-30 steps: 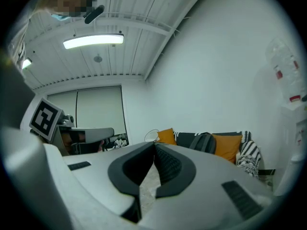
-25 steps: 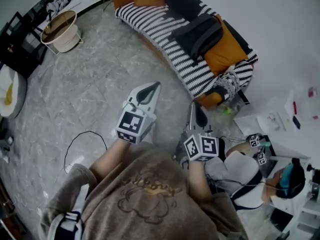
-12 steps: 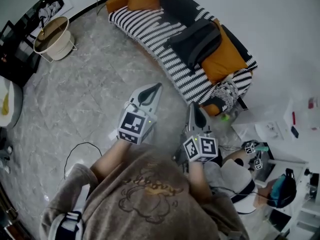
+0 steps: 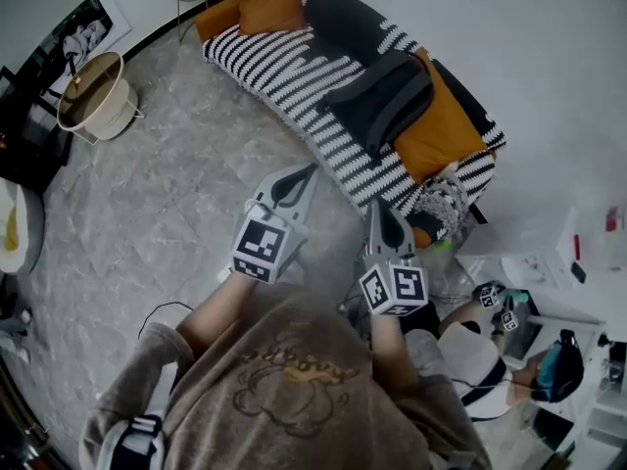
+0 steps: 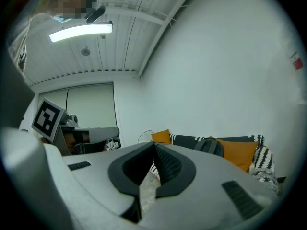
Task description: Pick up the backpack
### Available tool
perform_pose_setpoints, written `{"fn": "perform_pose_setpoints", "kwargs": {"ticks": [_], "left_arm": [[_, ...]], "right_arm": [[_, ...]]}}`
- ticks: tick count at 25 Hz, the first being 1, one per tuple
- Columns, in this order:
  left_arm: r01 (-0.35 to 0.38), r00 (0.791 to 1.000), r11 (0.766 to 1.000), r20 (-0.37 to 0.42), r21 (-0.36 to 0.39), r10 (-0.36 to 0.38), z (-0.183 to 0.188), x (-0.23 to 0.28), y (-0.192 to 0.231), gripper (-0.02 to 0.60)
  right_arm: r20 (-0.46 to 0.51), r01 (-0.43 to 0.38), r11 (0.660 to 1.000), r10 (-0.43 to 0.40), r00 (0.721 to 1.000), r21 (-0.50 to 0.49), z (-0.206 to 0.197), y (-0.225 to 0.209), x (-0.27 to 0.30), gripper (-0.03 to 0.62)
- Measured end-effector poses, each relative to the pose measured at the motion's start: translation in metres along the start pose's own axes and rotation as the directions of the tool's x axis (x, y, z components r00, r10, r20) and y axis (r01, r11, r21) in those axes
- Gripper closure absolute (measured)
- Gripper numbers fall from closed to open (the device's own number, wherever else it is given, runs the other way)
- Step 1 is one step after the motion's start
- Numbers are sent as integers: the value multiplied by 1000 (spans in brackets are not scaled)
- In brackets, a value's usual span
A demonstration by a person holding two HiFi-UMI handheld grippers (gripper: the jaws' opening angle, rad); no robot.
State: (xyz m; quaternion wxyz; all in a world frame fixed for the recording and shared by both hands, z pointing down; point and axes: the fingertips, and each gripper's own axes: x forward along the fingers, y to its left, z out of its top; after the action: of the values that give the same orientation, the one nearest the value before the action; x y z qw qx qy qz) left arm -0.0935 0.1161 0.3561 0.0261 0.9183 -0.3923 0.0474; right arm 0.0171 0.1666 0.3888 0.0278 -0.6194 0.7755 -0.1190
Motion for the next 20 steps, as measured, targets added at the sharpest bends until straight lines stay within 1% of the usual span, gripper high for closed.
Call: {"fn": "perform_pose_setpoints", "kwargs": {"ticks": [4, 9, 13, 20], "left_arm": [[25, 1000, 1000, -5, 11, -25, 4, 31, 18, 580], [67, 998, 998, -8, 20, -67, 6, 56, 38, 580], [96, 995, 995, -13, 22, -95, 7, 68, 48, 580], [112, 993, 994, -23, 12, -112, 4, 94, 64, 580]], "right_arm": [[0, 19, 1000, -19, 1000, 13, 3, -13, 32, 588], [-1, 39, 999, -39, 999, 13, 5, -18, 67, 588], [5, 64, 998, -64, 998, 12, 8, -22, 82, 588], [-13, 104, 995, -103, 995, 11, 9, -40, 99, 588]]}}
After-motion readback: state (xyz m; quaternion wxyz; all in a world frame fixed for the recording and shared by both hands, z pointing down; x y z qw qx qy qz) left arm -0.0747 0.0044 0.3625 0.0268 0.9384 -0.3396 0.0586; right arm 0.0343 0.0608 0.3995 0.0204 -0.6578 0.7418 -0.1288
